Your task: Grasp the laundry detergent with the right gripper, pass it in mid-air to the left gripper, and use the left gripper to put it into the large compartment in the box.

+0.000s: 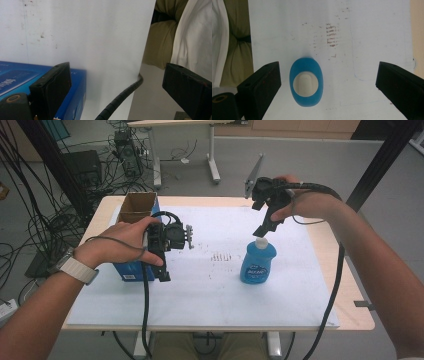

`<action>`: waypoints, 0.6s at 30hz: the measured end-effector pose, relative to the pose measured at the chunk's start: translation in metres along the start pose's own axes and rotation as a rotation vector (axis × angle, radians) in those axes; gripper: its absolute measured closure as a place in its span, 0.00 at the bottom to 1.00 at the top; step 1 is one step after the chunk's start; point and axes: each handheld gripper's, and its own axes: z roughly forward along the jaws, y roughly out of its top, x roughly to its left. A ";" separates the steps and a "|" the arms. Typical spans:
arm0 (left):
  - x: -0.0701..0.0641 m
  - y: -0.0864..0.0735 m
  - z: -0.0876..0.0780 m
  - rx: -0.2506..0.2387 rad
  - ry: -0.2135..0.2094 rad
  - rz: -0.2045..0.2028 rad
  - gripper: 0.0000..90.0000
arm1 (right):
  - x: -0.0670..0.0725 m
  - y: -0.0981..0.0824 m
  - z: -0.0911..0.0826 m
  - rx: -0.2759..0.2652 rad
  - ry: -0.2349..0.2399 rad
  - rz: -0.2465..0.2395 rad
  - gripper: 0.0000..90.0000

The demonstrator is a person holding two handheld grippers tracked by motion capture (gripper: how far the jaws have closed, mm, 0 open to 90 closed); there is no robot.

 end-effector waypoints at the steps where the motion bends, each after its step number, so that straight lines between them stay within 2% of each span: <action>1: 0.000 0.000 0.000 0.000 0.000 0.000 0.10 | 0.000 0.000 0.000 0.000 0.000 0.000 0.07; 8: 0.001 0.000 0.002 -0.004 0.002 -0.006 0.10 | 0.002 -0.010 -0.003 -0.023 0.004 0.016 0.06; 18: 0.001 0.000 0.005 -0.011 -0.001 -0.010 0.10 | 0.007 -0.024 0.002 -0.017 0.018 0.013 0.07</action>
